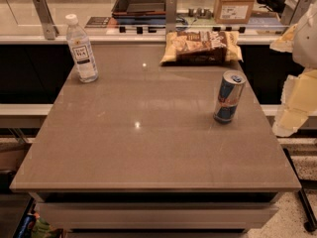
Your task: Move redbull can near blue plastic bottle
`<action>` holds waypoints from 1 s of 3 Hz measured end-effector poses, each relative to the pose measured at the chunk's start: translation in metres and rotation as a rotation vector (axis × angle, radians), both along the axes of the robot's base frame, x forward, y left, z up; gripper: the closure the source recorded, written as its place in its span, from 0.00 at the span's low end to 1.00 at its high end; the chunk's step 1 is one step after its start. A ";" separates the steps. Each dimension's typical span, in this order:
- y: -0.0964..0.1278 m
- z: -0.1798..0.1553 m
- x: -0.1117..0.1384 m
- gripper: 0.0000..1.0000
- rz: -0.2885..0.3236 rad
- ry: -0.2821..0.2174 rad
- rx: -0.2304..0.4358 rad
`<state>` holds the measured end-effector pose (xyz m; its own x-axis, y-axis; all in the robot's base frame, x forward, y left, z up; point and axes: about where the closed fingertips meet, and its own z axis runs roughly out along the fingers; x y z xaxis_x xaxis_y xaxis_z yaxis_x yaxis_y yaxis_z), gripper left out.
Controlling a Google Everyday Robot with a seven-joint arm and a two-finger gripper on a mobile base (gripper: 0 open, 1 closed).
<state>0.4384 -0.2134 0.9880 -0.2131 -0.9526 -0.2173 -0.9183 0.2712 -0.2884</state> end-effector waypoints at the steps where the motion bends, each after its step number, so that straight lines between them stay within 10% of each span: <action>1: -0.002 0.004 0.004 0.00 -0.002 -0.016 0.010; 3: -0.032 0.000 0.030 0.00 -0.019 -0.080 0.196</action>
Offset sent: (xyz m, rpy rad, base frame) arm 0.0306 -0.0342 0.0094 0.1964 -0.0771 -0.0225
